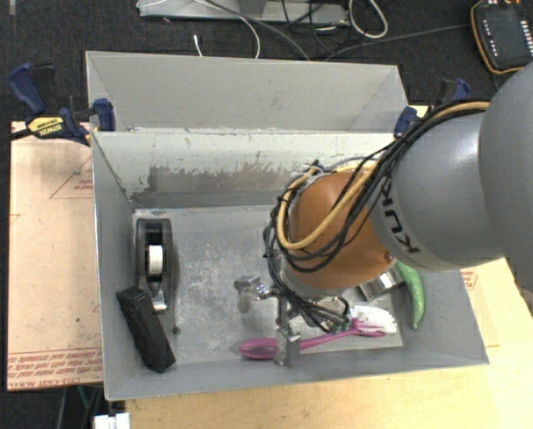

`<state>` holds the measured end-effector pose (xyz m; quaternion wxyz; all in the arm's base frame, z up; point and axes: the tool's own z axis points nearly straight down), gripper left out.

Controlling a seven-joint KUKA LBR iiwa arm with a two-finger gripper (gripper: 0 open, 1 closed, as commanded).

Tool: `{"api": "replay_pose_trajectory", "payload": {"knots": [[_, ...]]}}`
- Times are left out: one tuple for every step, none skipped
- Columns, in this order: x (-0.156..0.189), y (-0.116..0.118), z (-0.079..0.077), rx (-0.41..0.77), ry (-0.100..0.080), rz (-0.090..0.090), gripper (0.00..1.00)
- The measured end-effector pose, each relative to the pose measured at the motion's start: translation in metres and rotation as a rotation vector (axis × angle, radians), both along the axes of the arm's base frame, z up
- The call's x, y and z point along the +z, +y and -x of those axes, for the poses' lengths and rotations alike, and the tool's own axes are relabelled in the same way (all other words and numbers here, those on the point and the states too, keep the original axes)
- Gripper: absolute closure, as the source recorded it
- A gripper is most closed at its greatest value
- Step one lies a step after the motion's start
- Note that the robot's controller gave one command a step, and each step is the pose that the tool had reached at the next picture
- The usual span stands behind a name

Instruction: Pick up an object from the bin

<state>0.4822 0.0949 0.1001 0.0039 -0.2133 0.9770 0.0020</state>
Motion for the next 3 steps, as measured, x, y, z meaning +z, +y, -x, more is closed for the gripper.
{"api": "replay_pose_trajectory", "payload": {"knots": [[-0.027, -0.016, -0.006, -0.111, -0.022, -0.004, 0.00], [-0.029, -0.039, 0.000, -0.037, -0.007, -0.003, 1.00], [-0.029, -0.039, 0.000, -0.037, -0.007, -0.003, 1.00]]}}
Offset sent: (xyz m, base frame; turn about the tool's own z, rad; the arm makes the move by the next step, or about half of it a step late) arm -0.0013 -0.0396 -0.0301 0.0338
